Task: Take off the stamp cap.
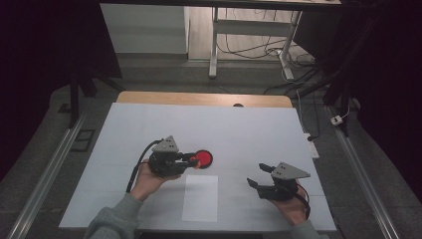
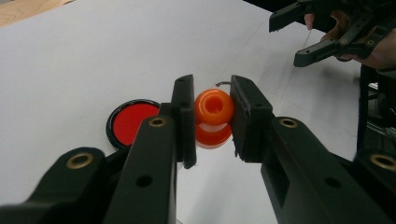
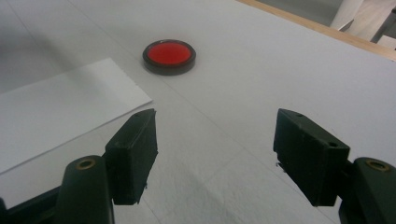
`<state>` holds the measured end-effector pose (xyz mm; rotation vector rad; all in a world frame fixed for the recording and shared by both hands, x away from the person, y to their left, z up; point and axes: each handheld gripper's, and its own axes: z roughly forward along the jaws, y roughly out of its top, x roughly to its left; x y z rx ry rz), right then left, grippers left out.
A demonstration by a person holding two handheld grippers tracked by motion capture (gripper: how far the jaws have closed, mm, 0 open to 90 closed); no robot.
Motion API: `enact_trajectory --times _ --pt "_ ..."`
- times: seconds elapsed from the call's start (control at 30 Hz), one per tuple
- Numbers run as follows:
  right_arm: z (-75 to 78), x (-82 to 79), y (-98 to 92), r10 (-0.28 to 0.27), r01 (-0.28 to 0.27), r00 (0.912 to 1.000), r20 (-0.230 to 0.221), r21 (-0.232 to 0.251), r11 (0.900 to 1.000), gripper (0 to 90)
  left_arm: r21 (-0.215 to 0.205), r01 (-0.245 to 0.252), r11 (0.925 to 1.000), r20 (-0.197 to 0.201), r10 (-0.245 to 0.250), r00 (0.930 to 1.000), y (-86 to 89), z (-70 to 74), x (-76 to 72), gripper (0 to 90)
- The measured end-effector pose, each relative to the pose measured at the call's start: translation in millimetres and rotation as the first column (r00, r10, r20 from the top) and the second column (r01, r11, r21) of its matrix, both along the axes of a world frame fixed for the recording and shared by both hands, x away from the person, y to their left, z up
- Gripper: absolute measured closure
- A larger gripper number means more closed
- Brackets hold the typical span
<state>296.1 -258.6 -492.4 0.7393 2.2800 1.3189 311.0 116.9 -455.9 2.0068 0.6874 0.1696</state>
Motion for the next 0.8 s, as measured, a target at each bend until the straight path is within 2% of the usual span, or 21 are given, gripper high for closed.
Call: enact_trajectory --times 0.37,0.63,0.8 --pt "4.2 0.0 17.3 0.028 -0.028 0.9996 -0.006 -0.002 1.0 30.5 -0.002 0.002 1.0 0.001 -0.002 1.0 -1.3 -0.2 1.1 72.4" --pt "11.9 -0.3 31.2 0.045 -0.045 0.999 -0.009 0.025 0.999 30.7 -0.01 0.006 0.9999 0.001 -0.006 1.0 -1.0 0.8 2.0 72.4" --pt "14.1 1.1 45.2 0.072 -0.072 0.9973 -0.012 0.008 0.997 30.8 -0.005 0.012 0.9999 0.0 -0.012 0.9999 -3.1 -0.1 2.7 72.4"
